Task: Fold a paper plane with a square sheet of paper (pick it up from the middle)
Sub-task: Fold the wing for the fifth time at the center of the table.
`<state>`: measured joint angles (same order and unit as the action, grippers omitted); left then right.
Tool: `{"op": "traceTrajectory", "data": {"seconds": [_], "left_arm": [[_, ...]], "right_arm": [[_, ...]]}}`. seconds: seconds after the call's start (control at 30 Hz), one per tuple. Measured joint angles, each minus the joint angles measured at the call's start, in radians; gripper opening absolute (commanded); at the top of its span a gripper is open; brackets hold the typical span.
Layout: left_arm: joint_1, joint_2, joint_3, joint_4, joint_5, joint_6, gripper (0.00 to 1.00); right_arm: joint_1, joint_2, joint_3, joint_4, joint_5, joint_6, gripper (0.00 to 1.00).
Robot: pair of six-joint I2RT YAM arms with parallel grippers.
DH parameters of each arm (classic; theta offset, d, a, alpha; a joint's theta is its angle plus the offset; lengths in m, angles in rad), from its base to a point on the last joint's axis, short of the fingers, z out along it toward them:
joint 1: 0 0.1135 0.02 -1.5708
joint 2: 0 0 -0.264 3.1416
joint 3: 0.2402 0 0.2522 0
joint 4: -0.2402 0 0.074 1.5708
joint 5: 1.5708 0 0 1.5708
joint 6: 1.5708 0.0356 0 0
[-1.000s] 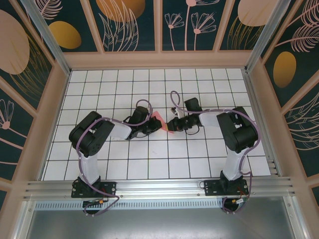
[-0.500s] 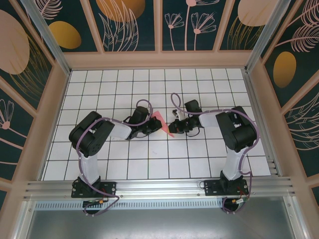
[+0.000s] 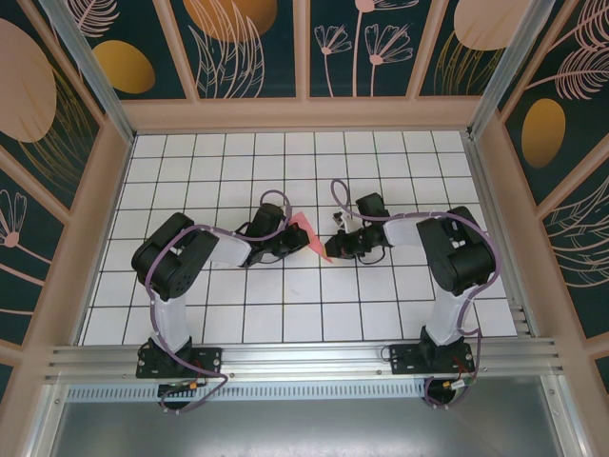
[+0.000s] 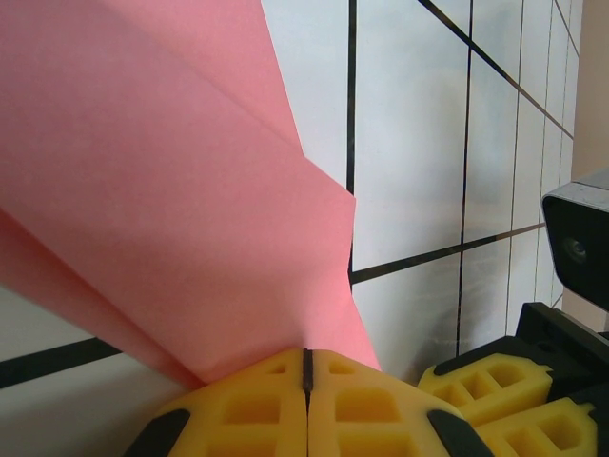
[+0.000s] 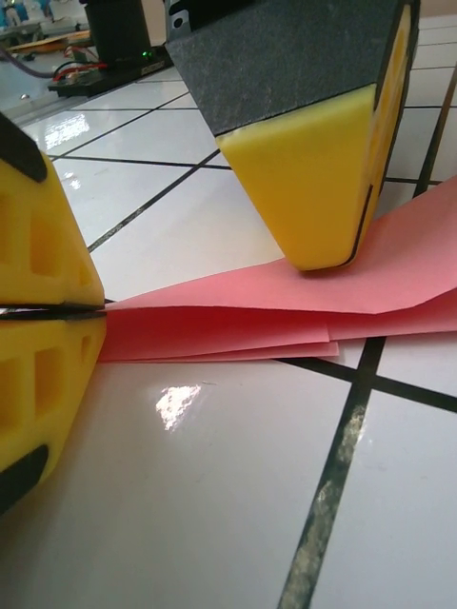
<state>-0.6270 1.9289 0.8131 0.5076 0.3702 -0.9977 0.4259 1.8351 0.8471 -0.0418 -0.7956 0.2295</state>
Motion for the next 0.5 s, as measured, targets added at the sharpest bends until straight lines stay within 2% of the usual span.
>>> {"op": "traceTrajectory", "data": {"seconds": [0.3,0.5], "left_arm": [[0.0,0.0,0.0,0.0,0.0,0.0,0.08],[-0.001,0.0,0.005,-0.012,-0.004,0.0,0.07]], "right_arm": [[0.002,0.0,-0.017,0.011,0.012,0.005,0.06],[0.004,-0.006,-0.017,0.008,0.015,0.006,0.12]]}}
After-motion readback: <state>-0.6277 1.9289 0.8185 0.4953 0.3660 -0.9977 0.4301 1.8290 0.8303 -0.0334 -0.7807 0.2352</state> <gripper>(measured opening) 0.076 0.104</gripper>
